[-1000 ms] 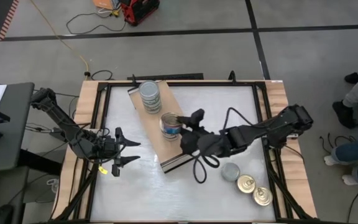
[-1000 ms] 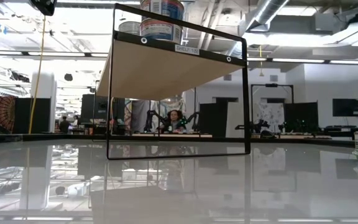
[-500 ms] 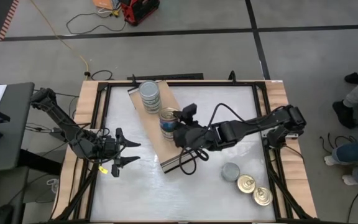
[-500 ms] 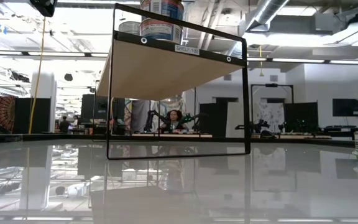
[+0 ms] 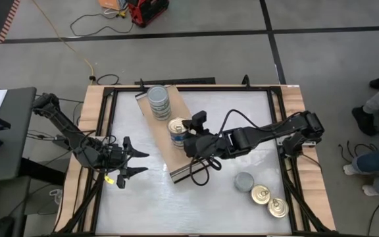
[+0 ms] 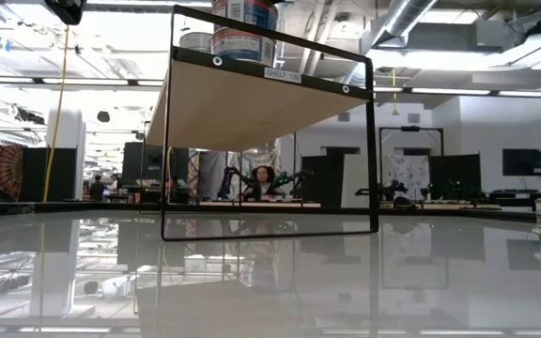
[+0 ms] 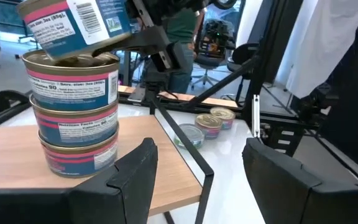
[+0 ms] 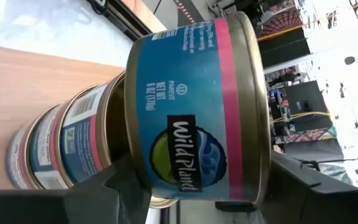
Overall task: Stack canned seafood by type on shelf
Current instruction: Stack the blue tuna can on top of the other blue tuna can on the shelf
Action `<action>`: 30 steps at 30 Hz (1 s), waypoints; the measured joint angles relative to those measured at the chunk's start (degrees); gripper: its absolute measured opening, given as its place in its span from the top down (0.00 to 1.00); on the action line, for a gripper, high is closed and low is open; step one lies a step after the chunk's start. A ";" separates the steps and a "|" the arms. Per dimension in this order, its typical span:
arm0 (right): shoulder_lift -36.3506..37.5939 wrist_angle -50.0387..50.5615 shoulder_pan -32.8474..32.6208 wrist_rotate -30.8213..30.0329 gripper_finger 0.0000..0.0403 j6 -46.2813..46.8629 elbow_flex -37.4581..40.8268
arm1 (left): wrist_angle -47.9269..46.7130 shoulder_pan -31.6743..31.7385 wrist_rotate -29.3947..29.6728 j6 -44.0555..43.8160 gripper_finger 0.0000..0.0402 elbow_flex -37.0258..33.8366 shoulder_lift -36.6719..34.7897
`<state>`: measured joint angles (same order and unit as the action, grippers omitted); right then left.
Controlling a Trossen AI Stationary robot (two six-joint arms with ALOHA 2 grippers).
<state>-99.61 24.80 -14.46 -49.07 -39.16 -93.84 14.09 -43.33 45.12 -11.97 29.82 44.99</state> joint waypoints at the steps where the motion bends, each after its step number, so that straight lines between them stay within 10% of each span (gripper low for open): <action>1: 0.00 0.19 0.00 -0.01 0.35 -0.32 0.00 | 0.00 0.00 -0.02 -0.07 0.44 0.00 0.00; 30: 0.00 1.42 1.08 -4.67 0.34 -21.16 0.04 | 3.36 -0.02 -1.31 4.07 0.44 0.00 0.00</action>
<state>-99.61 26.22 -13.38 -53.73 -60.32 -93.80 17.45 -43.35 43.81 -7.90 29.82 44.99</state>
